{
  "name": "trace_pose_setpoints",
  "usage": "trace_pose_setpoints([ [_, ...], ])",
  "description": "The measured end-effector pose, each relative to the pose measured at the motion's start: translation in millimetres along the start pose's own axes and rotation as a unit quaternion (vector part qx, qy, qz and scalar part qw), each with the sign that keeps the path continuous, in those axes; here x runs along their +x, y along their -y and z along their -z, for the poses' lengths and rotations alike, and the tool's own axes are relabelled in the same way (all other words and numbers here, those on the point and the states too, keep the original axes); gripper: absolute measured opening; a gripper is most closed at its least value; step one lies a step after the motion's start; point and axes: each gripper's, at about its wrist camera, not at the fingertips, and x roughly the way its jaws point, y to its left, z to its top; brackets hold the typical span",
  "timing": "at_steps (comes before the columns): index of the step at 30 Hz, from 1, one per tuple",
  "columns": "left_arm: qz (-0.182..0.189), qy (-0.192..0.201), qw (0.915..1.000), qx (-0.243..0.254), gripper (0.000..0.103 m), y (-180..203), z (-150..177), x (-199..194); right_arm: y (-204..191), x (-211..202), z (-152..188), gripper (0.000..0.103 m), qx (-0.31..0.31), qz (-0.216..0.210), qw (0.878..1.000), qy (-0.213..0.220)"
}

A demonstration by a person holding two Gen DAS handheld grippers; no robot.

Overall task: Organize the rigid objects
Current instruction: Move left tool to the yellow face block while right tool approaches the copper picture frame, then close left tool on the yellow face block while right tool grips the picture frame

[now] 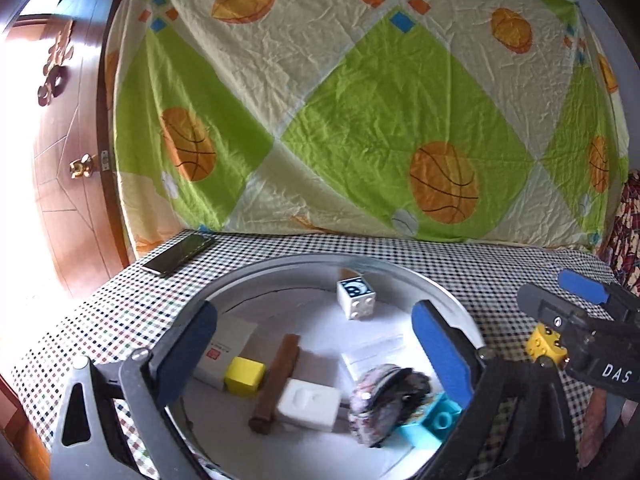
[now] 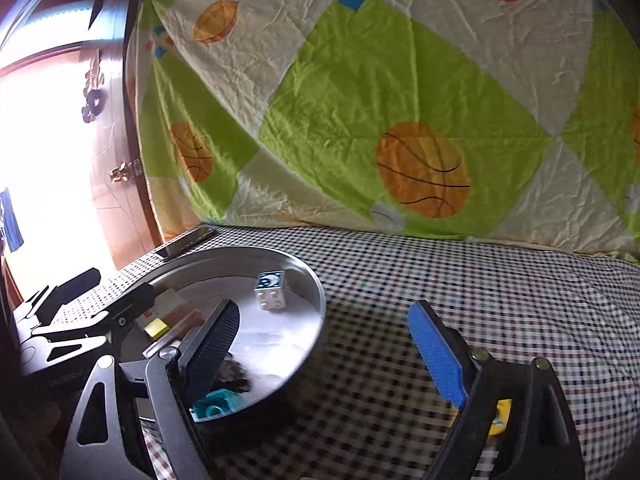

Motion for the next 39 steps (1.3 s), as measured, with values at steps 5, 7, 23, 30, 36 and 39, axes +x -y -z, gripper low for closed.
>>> trace_pose_setpoints([
  [5,0.050,-0.020,0.9977,0.041,0.102,63,4,4,57,-18,15,0.088,0.005,0.114,0.993,0.005],
  [7,0.077,-0.043,0.9948,0.052,0.102,88,7,10,78,-23,18,0.088,0.010,0.167,0.986,0.009],
  [23,0.135,-0.121,0.9762,0.119,0.102,220,24,59,152,-26,29,0.088,0.095,0.225,0.970,-0.011],
  [30,0.142,-0.136,0.9721,0.128,0.101,233,29,67,161,-28,33,0.089,0.117,0.234,0.965,-0.007],
  [36,0.144,-0.164,0.9657,0.140,0.094,238,33,77,161,-29,33,0.089,0.121,0.241,0.963,-0.005],
  [39,0.150,-0.176,0.9634,0.135,0.093,237,35,82,162,-29,33,0.089,0.120,0.245,0.962,-0.007],
])
